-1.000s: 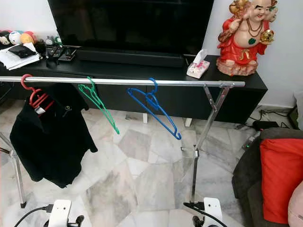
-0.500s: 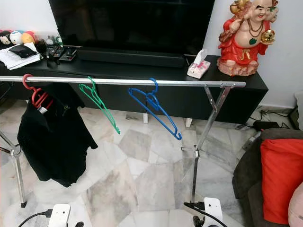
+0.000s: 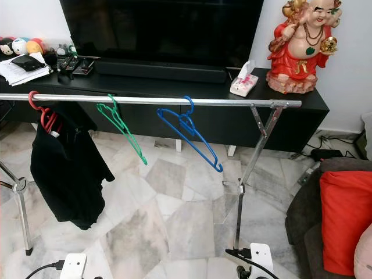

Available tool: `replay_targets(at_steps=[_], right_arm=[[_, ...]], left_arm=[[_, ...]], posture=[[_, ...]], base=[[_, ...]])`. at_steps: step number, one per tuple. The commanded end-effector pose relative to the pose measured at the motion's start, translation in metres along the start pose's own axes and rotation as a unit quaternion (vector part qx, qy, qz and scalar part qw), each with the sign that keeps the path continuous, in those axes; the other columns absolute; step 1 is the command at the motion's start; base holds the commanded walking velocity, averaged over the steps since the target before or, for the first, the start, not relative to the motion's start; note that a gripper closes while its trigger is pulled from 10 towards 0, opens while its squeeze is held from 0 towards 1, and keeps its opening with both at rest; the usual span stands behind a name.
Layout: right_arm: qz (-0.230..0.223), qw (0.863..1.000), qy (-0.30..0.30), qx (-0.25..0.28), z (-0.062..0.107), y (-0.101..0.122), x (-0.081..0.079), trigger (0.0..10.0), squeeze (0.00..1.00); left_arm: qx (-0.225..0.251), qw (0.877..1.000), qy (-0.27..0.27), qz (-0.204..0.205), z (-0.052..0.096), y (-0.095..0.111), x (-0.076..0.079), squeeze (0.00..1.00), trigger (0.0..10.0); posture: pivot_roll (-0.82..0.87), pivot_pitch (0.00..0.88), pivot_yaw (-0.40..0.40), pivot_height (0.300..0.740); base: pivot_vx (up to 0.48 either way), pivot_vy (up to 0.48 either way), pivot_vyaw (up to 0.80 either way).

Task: Hang hanger

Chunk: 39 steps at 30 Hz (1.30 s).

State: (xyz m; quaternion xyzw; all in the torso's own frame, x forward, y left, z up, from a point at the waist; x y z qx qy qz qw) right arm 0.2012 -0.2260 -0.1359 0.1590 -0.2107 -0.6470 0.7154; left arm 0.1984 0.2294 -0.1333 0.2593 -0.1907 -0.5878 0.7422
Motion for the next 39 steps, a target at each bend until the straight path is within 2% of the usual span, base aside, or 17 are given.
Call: replay_targets(at_steps=[1,9,10,17,22,27,39], right_arm=[[0.0,1.0,-0.003,-0.01,0.0009,-0.0066,0.0021,10.0,0.0],[0.003,1.0,0.0,-0.01,0.0011,-0.0073,0.0018,10.0,0.0],[0.004,1.0,0.0,-0.011,0.0011,-0.0076,0.0019,10.0,0.0],[0.006,1.0,0.001,-0.012,0.0011,-0.0079,0.0016,10.0,0.0],[0.007,1.0,0.002,-0.012,0.0011,-0.0079,0.0014,10.0,0.0],[0.008,1.0,0.002,-0.012,0.0011,-0.008,0.0014,10.0,0.0],[0.008,1.0,0.002,-0.012,0.0011,-0.0079,0.0016,10.0,0.0]], left_arm=[[-0.009,1.0,0.0,0.005,0.0004,-0.0041,0.0006,0.0,10.0],[-0.008,1.0,-0.001,-0.004,0.0005,-0.0042,0.0006,0.0,10.0],[-0.009,1.0,0.001,0.006,0.0007,-0.0053,0.0002,0.0,10.0],[-0.007,1.0,-0.001,0.006,0.0008,-0.005,0.0006,0.0,10.0],[-0.013,1.0,-0.001,0.003,0.0007,-0.0063,0.0002,0.0,10.0],[-0.01,1.0,-0.003,0.002,0.0007,-0.0055,0.0006,0.0,10.0],[-0.007,1.0,-0.005,-0.002,0.0006,-0.0042,0.0009,0.0,10.0]], posture=[[-0.04,0.0,-0.02,0.74],[-0.04,0.0,-0.019,0.74],[-0.04,0.0,-0.019,0.74],[-0.04,0.0,-0.019,0.74],[-0.04,0.0,-0.018,0.74],[-0.04,0.0,-0.018,0.74],[-0.04,0.0,-0.019,0.74]], base=[[0.0,0.0,-0.68],[0.0,0.0,-0.67],[0.0,0.0,-0.66],[0.0,0.401,-0.64],[0.0,0.058,-0.63],[0.0,0.48,-0.62],[0.0,0.0,-0.62]])
Point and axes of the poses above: a point about 5 cm out from each wrist's last joint towards the gripper, its own z axis pointing back from the gripper into the wrist, its own y axis along the axis of the wrist's last joint, x = y × z, the point moved 6 cm from there along -z, pointing out of the wrist towards the gripper, and after that the axes turned 12 degrees about z, right-handed, at the moved point
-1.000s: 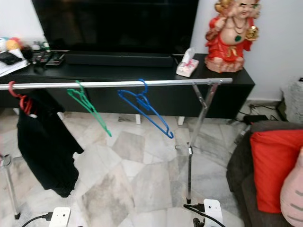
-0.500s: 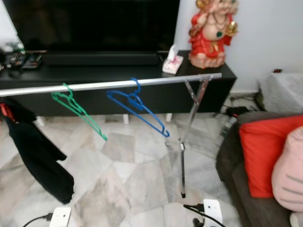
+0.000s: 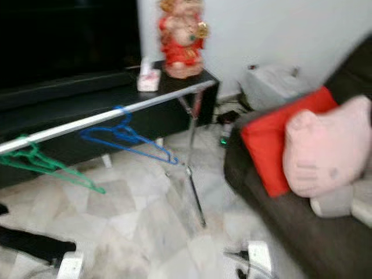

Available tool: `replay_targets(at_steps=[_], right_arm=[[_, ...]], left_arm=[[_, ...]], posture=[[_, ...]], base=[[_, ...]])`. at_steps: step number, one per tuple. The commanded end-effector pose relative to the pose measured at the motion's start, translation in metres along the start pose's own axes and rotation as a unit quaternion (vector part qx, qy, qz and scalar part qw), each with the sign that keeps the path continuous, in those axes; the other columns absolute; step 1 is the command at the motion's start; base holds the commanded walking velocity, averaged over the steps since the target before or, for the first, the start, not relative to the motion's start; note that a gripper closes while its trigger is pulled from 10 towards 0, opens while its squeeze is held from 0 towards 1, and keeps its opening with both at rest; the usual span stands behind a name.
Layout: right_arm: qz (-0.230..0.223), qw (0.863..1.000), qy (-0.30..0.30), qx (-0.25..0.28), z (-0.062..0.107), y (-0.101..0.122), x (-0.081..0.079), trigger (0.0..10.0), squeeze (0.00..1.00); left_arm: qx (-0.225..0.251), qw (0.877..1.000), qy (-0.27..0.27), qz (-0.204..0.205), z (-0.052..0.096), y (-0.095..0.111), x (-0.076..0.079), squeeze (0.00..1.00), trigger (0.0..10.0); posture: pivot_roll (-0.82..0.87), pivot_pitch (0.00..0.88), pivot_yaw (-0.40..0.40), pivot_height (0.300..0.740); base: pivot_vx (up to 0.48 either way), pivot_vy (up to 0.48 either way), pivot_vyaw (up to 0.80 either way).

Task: Hang hanger

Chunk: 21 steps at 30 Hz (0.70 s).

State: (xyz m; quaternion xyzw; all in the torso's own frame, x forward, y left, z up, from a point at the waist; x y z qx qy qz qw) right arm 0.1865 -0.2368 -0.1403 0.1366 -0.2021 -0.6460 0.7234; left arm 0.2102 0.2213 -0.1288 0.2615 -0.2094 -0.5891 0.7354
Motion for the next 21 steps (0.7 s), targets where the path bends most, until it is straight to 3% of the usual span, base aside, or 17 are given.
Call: replay_targets(at_steps=[1,21], right_arm=[[-0.001,1.0,0.009,0.01,-0.0016,0.0083,-0.0075,10.0,0.0],[-0.002,1.0,0.009,0.01,-0.0018,0.009,-0.0086,10.0,0.0]], left_arm=[[-0.022,1.0,0.009,-0.001,0.0034,-0.0146,-0.0095,0.0,10.0],[-0.013,1.0,0.001,-0.005,0.0032,-0.011,-0.0087,0.0,10.0]], posture=[[-0.04,0.0,-0.019,0.74],[-0.04,0.0,-0.022,0.74]], base=[[0.0,0.0,-0.63],[0.0,0.0,-0.62]])
Point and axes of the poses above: a point about 5 cm out from each wrist's last joint towards the gripper, its own z axis pointing back from the gripper into the wrist, its own y axis along the axis of the wrist's last joint, x = y × z, the point moved 6 cm from there along -z, pointing out of the wrist towards the gripper, and after that the axes turned 12 degrees about z, right-handed, at the moved point
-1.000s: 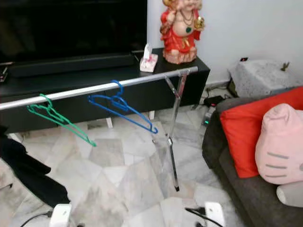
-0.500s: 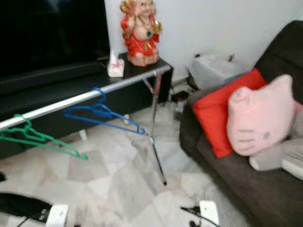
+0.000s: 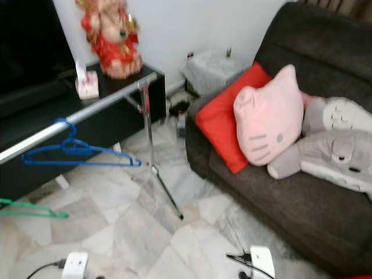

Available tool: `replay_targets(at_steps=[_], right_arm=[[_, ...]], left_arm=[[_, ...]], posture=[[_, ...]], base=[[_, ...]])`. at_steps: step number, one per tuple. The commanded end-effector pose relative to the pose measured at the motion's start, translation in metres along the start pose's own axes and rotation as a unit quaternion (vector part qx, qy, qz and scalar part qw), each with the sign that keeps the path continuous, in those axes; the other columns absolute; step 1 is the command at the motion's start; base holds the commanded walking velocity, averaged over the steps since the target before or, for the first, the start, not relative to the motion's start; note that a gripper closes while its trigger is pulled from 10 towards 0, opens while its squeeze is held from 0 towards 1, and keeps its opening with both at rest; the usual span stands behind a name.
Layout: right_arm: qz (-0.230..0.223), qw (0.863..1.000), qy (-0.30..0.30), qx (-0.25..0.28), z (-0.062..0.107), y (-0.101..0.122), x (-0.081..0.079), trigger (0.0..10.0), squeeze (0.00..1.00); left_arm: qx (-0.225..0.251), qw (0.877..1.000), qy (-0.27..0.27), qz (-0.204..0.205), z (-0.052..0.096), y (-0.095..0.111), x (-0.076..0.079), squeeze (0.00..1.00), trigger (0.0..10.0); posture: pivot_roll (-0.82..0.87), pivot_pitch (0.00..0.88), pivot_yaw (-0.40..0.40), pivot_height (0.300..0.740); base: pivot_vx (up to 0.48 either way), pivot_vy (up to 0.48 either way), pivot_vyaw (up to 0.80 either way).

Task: Hang hanger

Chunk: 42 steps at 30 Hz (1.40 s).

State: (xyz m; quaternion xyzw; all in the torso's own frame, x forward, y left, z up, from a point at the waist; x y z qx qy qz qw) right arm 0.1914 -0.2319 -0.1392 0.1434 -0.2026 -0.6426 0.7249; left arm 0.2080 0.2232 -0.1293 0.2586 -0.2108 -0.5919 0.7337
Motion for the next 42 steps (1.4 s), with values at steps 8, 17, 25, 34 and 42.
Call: replay_targets(at_steps=[8,17,25,34,42], right_arm=[[-0.005,1.0,0.004,0.006,-0.001,0.0044,-0.0045,10.0,0.0],[-0.005,1.0,0.004,0.005,-0.0011,0.0048,-0.0046,10.0,0.0],[-0.005,1.0,0.003,0.005,-0.0011,0.0048,-0.0046,10.0,0.0],[-0.004,1.0,0.003,0.005,-0.001,0.0049,-0.0036,10.0,0.0],[-0.003,1.0,0.002,0.005,-0.0009,0.005,-0.0028,10.0,0.0]], left_arm=[[-0.012,1.0,0.002,-0.01,0.0021,-0.0079,-0.0063,0.0,10.0],[-0.011,1.0,0.001,-0.014,0.0019,-0.007,-0.0065,0.0,10.0],[-0.014,1.0,-0.003,-0.02,0.0019,-0.0072,-0.0061,0.0,10.0],[-0.015,1.0,-0.005,-0.022,0.0017,-0.0073,-0.005,0.0,10.0],[-0.016,1.0,-0.007,-0.023,0.0015,-0.0076,-0.0037,0.0,10.0]], posture=[[-0.04,0.0,-0.02,0.74],[-0.04,0.0,-0.02,0.74],[-0.04,0.0,-0.019,0.74],[-0.04,0.0,-0.021,0.74],[-0.04,0.0,-0.023,0.74]], base=[[0.0,0.0,-0.62],[0.0,0.0,-0.62],[0.0,0.0,-0.61],[0.0,0.0,-0.61],[0.0,0.0,-0.61]])
Point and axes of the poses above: a point about 5 cm out from each wrist's last joint towards the gripper, its own z axis pointing back from the gripper into the wrist, its own y axis along the axis of the wrist's last joint, x = y × z, the point moved 6 cm from there along -z, pointing out of the wrist towards the gripper, and after that the axes turned 12 degrees about z, right-handed, at the moved point
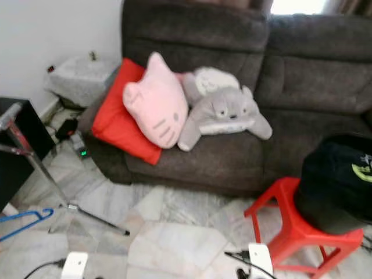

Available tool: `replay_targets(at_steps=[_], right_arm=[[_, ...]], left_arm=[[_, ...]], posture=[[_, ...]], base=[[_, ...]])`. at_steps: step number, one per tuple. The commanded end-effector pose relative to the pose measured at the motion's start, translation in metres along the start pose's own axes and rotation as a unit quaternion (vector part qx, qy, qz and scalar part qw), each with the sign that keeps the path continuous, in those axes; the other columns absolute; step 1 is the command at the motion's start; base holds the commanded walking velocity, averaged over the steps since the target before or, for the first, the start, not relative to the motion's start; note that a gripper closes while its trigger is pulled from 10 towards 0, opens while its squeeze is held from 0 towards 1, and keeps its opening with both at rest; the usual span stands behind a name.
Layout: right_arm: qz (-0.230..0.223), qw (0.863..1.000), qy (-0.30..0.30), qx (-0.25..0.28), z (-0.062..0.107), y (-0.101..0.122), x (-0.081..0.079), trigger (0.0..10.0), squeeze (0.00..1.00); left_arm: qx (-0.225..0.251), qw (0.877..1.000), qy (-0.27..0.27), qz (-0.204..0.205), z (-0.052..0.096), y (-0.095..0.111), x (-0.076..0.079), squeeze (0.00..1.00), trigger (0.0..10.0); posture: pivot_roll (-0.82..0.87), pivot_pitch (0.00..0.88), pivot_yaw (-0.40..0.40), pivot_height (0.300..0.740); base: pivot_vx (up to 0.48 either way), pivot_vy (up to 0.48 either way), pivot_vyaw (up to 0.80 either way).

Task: Hang hanger

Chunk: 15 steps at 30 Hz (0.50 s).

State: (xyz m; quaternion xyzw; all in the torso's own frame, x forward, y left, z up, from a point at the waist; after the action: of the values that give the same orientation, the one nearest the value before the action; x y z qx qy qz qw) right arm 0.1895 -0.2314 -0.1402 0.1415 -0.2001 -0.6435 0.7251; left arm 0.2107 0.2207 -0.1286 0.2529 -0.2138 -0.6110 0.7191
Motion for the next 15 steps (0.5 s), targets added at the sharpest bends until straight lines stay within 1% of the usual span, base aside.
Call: replay_targets(at_steps=[1,8,12,15], right_arm=[[-0.003,1.0,0.002,0.008,-0.0009,0.0071,-0.0019,10.0,0.0],[-0.003,1.0,0.001,0.009,-0.0009,0.0073,-0.0018,10.0,0.0],[-0.003,1.0,0.0,0.015,-0.0009,0.0094,-0.0013,10.0,0.0],[-0.007,1.0,-0.002,0.015,-0.0009,0.0092,-0.0008,10.0,0.0]], left_arm=[[-0.014,1.0,0.006,-0.002,0.0024,-0.0099,-0.0061,0.0,10.0],[-0.014,1.0,0.005,-0.004,0.0024,-0.0099,-0.0059,0.0,10.0],[-0.018,1.0,0.001,-0.006,0.0021,-0.0103,-0.0047,0.0,10.0],[-0.02,1.0,-0.007,-0.016,0.002,-0.0101,-0.0032,0.0,10.0]], posture=[[-0.04,0.0,-0.023,0.74],[-0.04,0.0,-0.023,0.74],[-0.04,0.0,-0.026,0.74],[-0.04,0.0,-0.026,0.74]], base=[[0.0,0.0,-0.61],[0.0,0.0,-0.61],[0.0,0.0,0.0],[0.0,0.0,0.0]])
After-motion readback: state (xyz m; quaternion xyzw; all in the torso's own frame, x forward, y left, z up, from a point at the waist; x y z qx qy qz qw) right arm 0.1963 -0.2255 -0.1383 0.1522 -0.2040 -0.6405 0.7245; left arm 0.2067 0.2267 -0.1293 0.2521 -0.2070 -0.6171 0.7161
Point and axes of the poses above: a point about 5 cm out from each wrist's last joint towards the gripper, its own z axis pointing back from the gripper into the wrist, its own y axis along the axis of the wrist's last joint, x = y × z, the point moved 6 cm from there along -z, pointing out of the wrist towards the gripper, and after that the axes turned 12 degrees about z, right-handed, at the moved point
